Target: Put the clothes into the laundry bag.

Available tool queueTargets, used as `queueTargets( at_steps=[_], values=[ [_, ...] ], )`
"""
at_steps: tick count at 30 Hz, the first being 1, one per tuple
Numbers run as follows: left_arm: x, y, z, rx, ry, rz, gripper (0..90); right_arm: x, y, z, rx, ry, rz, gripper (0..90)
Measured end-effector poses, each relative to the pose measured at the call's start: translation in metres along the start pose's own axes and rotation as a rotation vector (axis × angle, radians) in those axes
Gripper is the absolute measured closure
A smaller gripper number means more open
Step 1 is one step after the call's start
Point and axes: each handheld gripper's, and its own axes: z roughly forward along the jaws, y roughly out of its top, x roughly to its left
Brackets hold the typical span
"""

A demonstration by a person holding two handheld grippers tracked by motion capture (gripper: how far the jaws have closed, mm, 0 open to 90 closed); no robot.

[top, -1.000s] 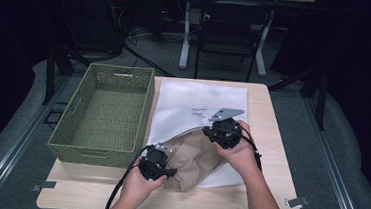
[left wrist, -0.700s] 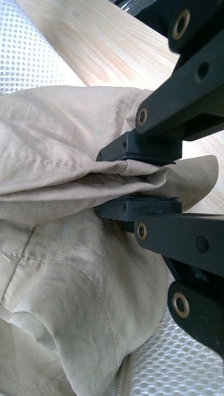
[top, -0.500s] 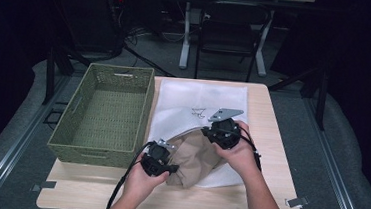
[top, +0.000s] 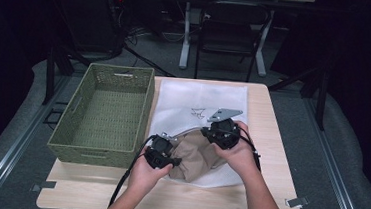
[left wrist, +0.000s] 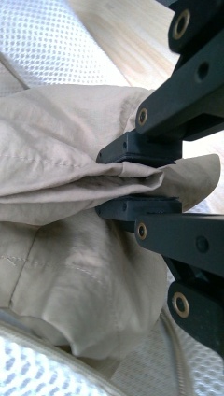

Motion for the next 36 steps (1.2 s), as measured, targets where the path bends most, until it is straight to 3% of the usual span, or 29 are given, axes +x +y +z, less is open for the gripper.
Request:
queueTargets(
  at_steps=[11, 36],
  values=[
    [0.006, 0.009, 0.008, -0.02, 0.012, -0.029, 76.5, 0.001, 0.0, 0.0, 0.001, 0.002, -0.002, 88.1],
    [0.007, 0.028, 0.02, -0.051, 0.07, -0.036, 76.0, 0.001, 0.0, 0.002, 0.004, 0.006, 0.0, 88.0]
  ],
)
